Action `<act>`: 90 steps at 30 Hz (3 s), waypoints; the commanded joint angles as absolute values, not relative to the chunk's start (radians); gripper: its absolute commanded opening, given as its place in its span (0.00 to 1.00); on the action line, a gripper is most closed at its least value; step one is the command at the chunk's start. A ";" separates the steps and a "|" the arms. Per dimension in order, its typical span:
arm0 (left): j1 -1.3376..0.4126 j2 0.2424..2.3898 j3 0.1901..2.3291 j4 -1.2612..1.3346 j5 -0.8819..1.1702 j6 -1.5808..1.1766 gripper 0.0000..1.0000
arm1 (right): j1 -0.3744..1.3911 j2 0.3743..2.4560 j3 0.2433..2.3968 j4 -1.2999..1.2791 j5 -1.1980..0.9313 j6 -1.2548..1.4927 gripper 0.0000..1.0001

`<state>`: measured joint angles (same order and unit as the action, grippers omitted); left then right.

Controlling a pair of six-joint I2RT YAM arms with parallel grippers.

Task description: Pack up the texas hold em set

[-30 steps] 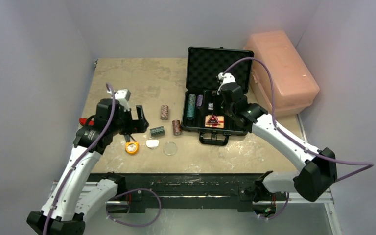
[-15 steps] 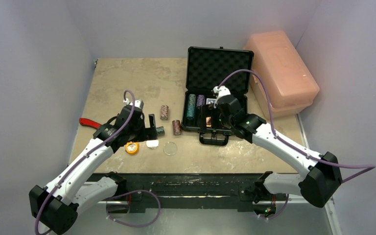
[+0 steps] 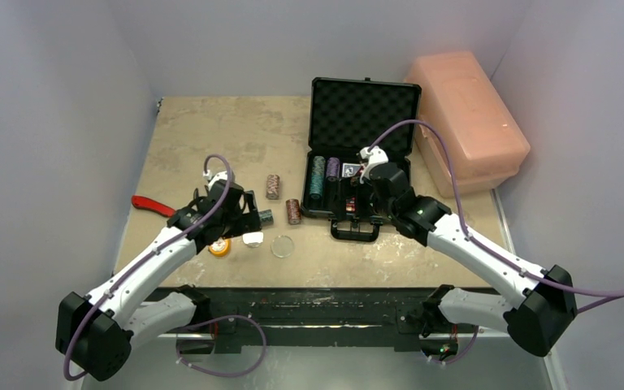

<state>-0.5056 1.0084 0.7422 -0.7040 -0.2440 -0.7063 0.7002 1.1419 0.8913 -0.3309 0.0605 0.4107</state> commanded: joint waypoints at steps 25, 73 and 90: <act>-0.600 1.389 0.941 -0.635 -0.388 -0.784 1.00 | 0.703 1.101 0.880 -0.346 0.046 0.413 0.99; -0.629 1.611 0.935 -0.476 -0.449 -0.825 0.58 | 0.702 1.052 0.864 -0.375 0.037 0.416 0.99; -0.632 1.464 0.838 -0.402 -0.391 -0.709 0.00 | 0.702 1.044 0.879 -0.382 0.012 0.424 0.99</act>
<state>-0.6250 1.5295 0.8536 -0.4076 -0.4198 -0.7391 0.7002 1.0637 0.8635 -0.3897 0.0330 0.4187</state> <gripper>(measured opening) 0.649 0.987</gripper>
